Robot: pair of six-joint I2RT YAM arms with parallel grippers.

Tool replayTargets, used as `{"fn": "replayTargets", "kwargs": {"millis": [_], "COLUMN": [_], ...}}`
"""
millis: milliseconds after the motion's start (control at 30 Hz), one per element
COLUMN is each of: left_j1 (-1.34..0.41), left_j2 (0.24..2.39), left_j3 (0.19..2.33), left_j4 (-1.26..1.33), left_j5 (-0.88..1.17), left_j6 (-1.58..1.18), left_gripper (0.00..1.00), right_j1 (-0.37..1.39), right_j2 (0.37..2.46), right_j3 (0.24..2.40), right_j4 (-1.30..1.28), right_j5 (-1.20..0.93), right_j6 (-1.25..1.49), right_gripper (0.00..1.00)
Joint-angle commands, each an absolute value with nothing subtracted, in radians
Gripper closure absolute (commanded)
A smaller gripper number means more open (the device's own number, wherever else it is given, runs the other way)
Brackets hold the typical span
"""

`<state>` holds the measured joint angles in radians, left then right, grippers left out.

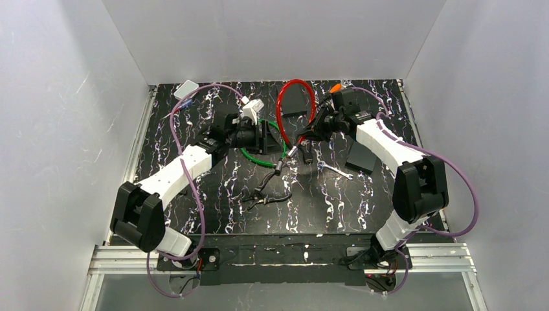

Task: Lock with the key
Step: Lock the lock.

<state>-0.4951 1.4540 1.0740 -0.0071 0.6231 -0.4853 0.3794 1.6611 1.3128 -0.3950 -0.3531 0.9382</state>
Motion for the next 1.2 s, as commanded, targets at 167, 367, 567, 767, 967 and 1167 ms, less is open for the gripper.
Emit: {"fn": "replayTargets", "kwargs": {"millis": [167, 367, 567, 767, 967, 1167], "left_j1": [-0.552, -0.560, -0.567, -0.568, -0.568, -0.568], "left_j2": [1.411, 1.444, 1.479, 1.511, 1.516, 1.467], "left_j3": [1.030, 1.038, 1.052, 1.074, 1.071, 1.004], "left_j4": [-0.008, -0.015, -0.020, -0.018, -0.009, -0.009], "left_j5": [0.611, 0.593, 0.585, 0.584, 0.594, 0.596], "left_j6": [-0.432, -0.418, -0.410, -0.422, -0.447, -0.483], "left_gripper": [0.50, 0.57, 0.61, 0.64, 0.92, 1.00], "right_j1": [0.376, 0.377, 0.376, 0.376, 0.376, 0.356], "right_j2": [1.633, 1.628, 1.627, 1.626, 1.627, 1.640], "right_j3": [1.365, 1.365, 1.364, 1.360, 1.363, 1.386], "right_j4": [-0.357, -0.355, -0.349, -0.342, -0.336, -0.326], "right_j5": [-0.373, -0.378, -0.387, -0.396, -0.398, -0.400], "right_j6": [0.944, 0.946, 0.950, 0.957, 0.959, 0.966], "right_gripper": [0.99, 0.99, 0.99, 0.99, 0.99, 0.99]}}
